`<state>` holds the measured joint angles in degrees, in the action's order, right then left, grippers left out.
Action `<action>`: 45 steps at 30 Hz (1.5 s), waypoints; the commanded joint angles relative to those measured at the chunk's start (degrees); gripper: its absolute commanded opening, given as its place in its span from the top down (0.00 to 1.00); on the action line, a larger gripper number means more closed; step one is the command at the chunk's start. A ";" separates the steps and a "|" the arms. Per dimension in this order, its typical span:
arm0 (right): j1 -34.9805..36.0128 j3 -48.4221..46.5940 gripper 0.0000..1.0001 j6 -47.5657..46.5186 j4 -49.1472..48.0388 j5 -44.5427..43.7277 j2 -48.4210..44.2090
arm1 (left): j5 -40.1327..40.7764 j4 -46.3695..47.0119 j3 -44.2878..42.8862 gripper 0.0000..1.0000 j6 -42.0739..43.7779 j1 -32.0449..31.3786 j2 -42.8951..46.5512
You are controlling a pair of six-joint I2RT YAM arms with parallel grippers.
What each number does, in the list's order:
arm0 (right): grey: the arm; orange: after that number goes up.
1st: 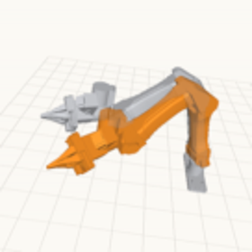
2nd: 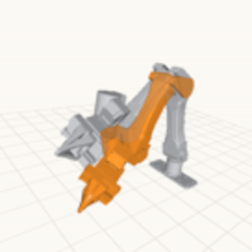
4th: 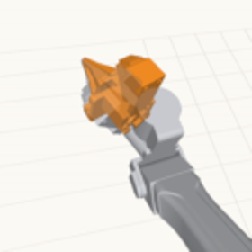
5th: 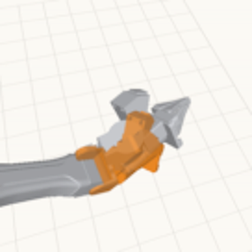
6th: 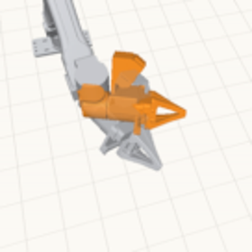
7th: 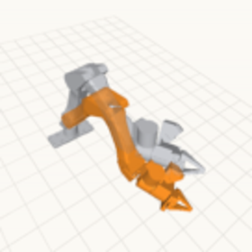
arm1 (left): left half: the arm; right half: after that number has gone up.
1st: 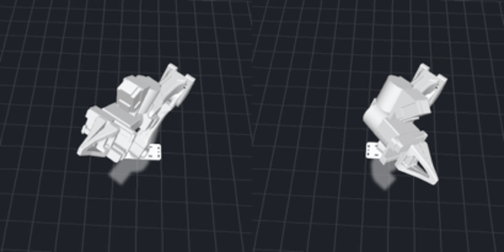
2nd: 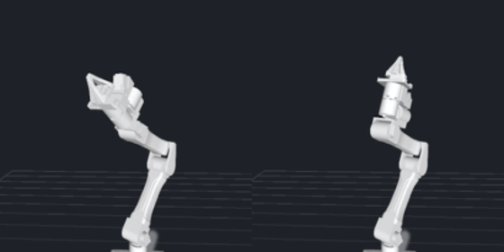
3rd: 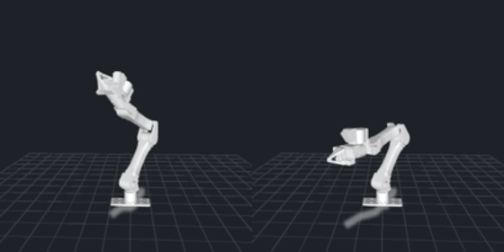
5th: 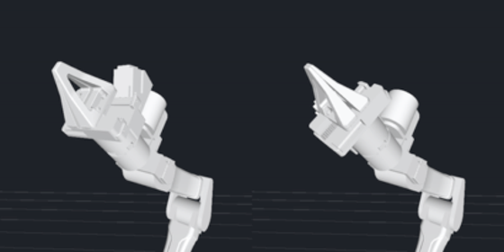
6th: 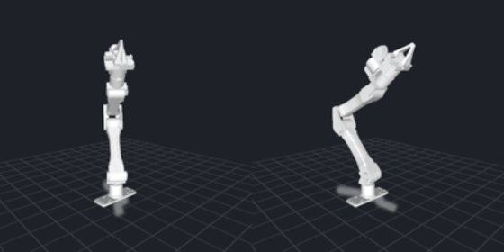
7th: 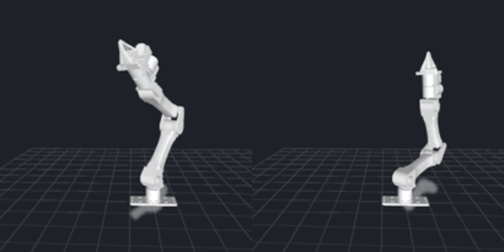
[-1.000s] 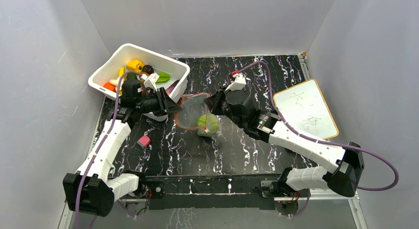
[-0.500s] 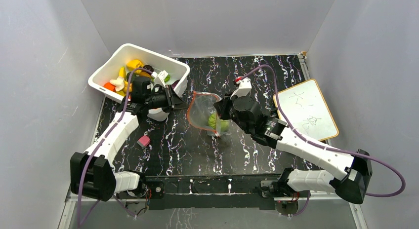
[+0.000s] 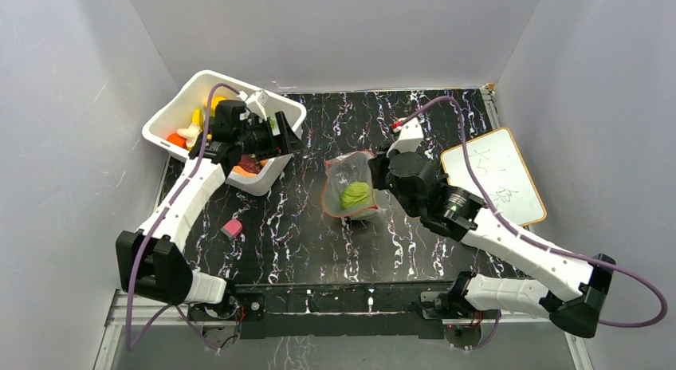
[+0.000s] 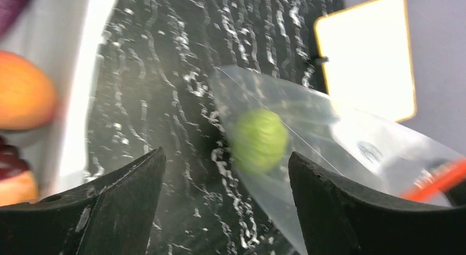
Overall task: Place the food in the zip-top bag and seal the zipper
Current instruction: Pick up the fake food from the bin.
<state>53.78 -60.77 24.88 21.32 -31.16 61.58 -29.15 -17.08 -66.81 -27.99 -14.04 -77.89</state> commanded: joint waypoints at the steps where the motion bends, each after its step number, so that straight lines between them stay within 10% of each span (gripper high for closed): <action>1: -0.08 -4.60 1.00 -4.56 0.53 -5.88 -3.84 | 12.50 -7.43 -5.32 0.19 5.88 0.09 -2.72; 21: -0.08 5.28 1.00 3.54 -7.44 5.32 -1.83 | 46.37 -13.29 -17.53 0.19 17.40 8.84 -18.70; 45: -0.17 0.41 1.00 -0.69 -6.49 2.42 -1.87 | 52.78 -13.84 -30.85 0.06 20.86 12.97 -38.94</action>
<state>53.71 -56.90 25.74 17.91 -26.94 60.49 21.63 -29.04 -95.00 -7.42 -1.85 -116.16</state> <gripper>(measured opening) 0.009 0.946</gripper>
